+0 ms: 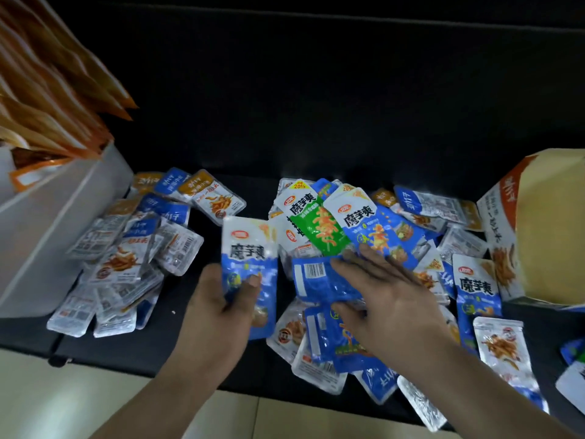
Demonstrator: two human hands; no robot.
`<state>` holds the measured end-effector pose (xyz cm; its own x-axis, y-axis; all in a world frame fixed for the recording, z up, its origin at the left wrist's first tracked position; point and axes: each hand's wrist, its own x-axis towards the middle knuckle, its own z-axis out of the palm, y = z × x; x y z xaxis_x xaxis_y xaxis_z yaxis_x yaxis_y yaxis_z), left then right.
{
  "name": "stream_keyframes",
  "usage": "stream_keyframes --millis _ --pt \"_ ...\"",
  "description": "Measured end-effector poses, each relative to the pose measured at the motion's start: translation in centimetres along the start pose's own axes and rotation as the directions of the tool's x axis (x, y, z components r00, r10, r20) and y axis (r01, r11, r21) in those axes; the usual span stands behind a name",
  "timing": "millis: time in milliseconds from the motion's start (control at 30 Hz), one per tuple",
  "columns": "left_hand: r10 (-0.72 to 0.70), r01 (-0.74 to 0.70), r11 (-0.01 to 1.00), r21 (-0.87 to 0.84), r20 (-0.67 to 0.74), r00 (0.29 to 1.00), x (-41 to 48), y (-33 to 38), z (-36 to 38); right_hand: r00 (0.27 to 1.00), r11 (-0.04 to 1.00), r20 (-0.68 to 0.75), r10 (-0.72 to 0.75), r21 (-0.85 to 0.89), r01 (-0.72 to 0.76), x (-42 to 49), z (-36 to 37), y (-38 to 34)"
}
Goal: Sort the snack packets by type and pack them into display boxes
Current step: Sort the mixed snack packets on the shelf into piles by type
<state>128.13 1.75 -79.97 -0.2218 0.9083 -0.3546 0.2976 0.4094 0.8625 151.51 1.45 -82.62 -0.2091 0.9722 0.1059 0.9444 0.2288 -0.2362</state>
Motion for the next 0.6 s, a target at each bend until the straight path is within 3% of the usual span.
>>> stream_keyframes --millis 67,167,300,367,433,467,600 --pt "-0.029 0.034 0.998 -0.052 0.084 0.996 -0.4 -0.6 0.2 0.999 0.998 -0.037 0.014 0.063 -0.012 0.6 0.3 -0.3" --pt "-0.125 0.134 0.984 -0.120 0.079 0.989 -0.3 -1.9 0.1 0.981 0.997 -0.195 0.003 0.080 0.013 1.4 0.1 -0.4" --pt "-0.241 0.268 0.924 -0.274 0.130 0.962 0.3 -2.4 -0.3 0.978 0.986 -0.198 0.068 0.164 -0.036 2.4 -1.5 -1.5" --pt "-0.239 0.280 0.903 -0.327 0.159 0.958 0.5 -2.1 -0.5 0.997 0.991 0.016 0.077 0.112 -0.078 3.0 -2.6 -2.5" --pt "-0.216 0.266 0.898 -0.351 0.174 0.961 0.5 -2.0 -0.8 0.957 0.997 0.280 0.073 -0.012 -0.072 3.1 -2.9 -2.6" --pt "-0.205 0.255 0.902 -0.349 0.173 0.963 0.5 -2.1 -0.9 0.943 0.998 0.328 0.053 -0.031 -0.045 2.9 -2.9 -2.8" --pt "-0.149 0.199 0.942 -0.271 0.195 0.969 -0.1 -2.9 -0.8 0.999 1.000 0.051 0.006 -0.027 -0.005 2.0 -0.6 -1.9"
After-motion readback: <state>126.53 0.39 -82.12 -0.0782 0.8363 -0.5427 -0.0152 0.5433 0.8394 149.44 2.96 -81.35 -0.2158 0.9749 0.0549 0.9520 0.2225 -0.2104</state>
